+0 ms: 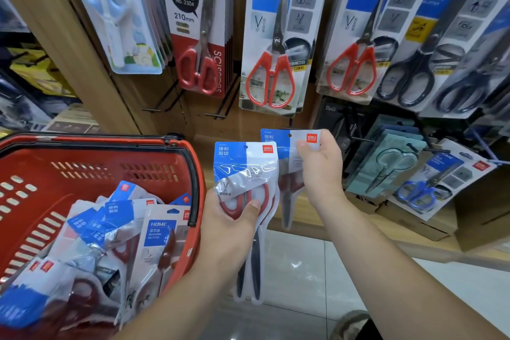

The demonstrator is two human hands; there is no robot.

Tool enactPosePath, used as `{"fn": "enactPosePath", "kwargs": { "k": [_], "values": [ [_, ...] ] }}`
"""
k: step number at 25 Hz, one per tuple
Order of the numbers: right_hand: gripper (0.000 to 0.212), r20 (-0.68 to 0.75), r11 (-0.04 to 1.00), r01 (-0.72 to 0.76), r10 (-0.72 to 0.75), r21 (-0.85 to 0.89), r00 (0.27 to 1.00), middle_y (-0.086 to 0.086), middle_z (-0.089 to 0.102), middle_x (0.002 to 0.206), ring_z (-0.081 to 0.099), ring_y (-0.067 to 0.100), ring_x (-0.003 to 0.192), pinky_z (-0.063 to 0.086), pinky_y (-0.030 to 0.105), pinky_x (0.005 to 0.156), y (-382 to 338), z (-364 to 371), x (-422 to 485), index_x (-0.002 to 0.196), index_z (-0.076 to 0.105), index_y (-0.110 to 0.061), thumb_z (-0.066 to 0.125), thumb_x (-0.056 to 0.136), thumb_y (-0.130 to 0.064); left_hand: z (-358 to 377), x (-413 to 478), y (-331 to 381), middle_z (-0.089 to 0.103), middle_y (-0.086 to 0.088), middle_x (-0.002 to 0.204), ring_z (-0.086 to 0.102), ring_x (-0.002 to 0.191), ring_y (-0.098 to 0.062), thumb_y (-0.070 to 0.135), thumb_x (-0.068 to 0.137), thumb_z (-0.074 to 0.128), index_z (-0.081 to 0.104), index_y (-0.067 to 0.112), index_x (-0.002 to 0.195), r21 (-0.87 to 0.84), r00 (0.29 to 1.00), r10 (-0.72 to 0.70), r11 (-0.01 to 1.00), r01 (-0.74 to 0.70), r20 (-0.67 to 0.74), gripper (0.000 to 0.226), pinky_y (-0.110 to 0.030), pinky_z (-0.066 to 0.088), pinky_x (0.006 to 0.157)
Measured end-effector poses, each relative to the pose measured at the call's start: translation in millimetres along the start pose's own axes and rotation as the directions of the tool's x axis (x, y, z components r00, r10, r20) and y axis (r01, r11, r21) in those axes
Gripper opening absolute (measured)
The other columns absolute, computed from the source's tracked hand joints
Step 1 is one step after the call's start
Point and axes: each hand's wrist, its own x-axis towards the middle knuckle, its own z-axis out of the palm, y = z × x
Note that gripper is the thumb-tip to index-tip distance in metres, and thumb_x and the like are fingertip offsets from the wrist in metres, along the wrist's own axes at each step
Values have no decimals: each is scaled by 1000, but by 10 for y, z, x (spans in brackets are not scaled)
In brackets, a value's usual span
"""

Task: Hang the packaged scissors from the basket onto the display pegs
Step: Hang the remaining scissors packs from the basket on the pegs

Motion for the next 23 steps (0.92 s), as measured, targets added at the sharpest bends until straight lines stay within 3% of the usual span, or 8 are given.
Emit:
{"fn": "enactPosePath", "kwargs": {
  "k": [4,8,10,13,19,23],
  "values": [
    [10,-16,999,-38,39,31,999,0,69,90,64,13,80,49,27,69,70,50,14,95,60,-16,57,103,-11,-6,25,8,76,18,109,73,100,2,21,91,82,63,36,124,2,1000,-4,1000,4,10,41,-25,57,87],
    [7,-66,997,-44,48,67,997,-1,68,88,63,13,80,51,33,74,49,59,117,95,61,-11,57,101,-10,-12,55,31,76,19,105,73,96,5,17,91,82,63,34,123,-3,1000,-11,1000,11,7,41,-23,58,85],
    [7,-43,998,-38,40,56,998,-1,63,82,60,4,69,49,29,68,37,68,99,96,59,-4,56,101,-6,0,58,47,75,20,106,72,95,6,18,91,82,63,35,124,-5,1000,-17,1000,17,21,42,-19,56,82],
    [5,-22,997,-38,39,69,999,5,54,78,54,-6,51,43,12,47,58,37,-14,99,53,7,50,102,4,-2,57,57,74,22,105,70,95,11,20,90,83,60,38,120,0,999,-32,999,32,25,42,-12,53,75],
    [10,-1,999,47,-47,-3,999,4,58,82,56,-7,61,44,9,53,71,-26,-120,101,51,5,53,105,-4,-34,30,108,71,22,109,69,96,12,27,91,82,56,43,120,-3,998,-44,999,45,33,42,-13,52,76],
    [11,-5,998,60,-60,-17,998,2,61,83,58,11,73,47,21,61,13,19,-83,98,52,-1,55,104,-10,-53,-1,173,71,22,112,69,97,10,27,92,81,56,42,126,6,999,-36,999,36,39,45,-12,53,74]
  ]
}}
